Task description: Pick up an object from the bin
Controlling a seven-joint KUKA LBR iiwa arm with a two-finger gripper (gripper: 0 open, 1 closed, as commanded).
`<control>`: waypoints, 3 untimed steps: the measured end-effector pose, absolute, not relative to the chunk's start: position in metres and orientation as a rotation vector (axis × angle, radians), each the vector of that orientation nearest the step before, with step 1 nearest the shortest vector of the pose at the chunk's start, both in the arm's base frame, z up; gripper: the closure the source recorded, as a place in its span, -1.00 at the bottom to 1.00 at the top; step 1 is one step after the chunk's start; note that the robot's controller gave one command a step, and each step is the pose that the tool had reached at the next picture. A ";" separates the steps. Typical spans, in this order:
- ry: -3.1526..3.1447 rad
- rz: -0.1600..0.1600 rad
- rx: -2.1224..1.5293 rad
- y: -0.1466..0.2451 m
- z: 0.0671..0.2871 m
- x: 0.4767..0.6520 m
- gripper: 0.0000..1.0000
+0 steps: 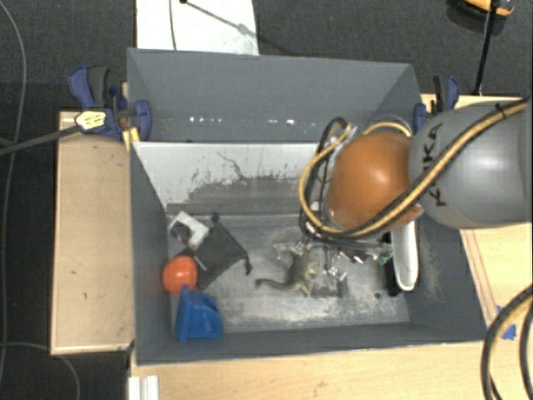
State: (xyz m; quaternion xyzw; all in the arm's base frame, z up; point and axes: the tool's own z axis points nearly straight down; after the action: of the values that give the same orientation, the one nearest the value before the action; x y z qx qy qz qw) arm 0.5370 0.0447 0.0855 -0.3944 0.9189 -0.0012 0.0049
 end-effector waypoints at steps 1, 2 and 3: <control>2.801 0.000 -1.400 0.057 0.070 0.551 1.00; 2.802 0.000 -1.400 0.057 0.070 0.551 1.00; 2.804 0.002 -1.400 0.057 0.073 0.550 1.00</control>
Offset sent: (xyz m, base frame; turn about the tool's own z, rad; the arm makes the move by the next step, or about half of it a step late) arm 0.0000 0.0000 0.0000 0.0000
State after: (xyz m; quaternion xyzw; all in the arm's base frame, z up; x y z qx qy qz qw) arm 0.5501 0.0570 0.0728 -0.4466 0.8947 0.0007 0.0038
